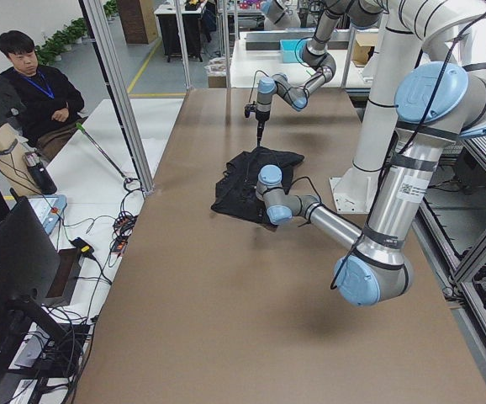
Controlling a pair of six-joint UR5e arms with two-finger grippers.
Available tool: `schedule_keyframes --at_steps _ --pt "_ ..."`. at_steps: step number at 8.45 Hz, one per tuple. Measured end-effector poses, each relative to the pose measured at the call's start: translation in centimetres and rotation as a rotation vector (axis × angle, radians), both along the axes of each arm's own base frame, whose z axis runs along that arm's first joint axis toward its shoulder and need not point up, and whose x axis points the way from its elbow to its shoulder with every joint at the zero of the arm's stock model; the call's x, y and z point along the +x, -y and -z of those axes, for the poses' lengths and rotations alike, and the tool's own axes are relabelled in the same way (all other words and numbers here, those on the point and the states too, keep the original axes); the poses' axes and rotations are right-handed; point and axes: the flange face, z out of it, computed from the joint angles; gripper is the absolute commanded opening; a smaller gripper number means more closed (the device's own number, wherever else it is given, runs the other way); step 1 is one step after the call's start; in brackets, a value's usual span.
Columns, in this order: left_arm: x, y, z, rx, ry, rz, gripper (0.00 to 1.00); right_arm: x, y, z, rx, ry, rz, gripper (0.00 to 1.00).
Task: Fold clothes
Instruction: 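Release the hem and move the left gripper back toward the folded edge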
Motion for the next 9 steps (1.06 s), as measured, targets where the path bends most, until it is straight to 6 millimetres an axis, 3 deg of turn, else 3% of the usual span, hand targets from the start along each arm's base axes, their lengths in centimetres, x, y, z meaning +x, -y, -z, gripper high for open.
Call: schedule_keyframes --at_steps 2,5,6,9 --pt "2.2 -2.8 -1.4 -0.009 0.025 -0.01 0.97 0.0 0.0 0.0 0.0 0.0 -0.002 0.94" --pt "2.6 -4.1 -3.3 -0.018 0.051 -0.017 0.07 0.0 -0.1 0.2 0.002 0.001 -0.007 0.94" --pt "2.6 -4.3 -3.4 -0.018 0.05 -0.018 0.0 0.0 -0.1 0.3 0.004 0.001 -0.008 0.94" --pt "3.0 -4.9 -3.1 -0.016 0.04 -0.029 0.0 0.0 -0.2 0.3 0.005 0.001 -0.007 0.94"
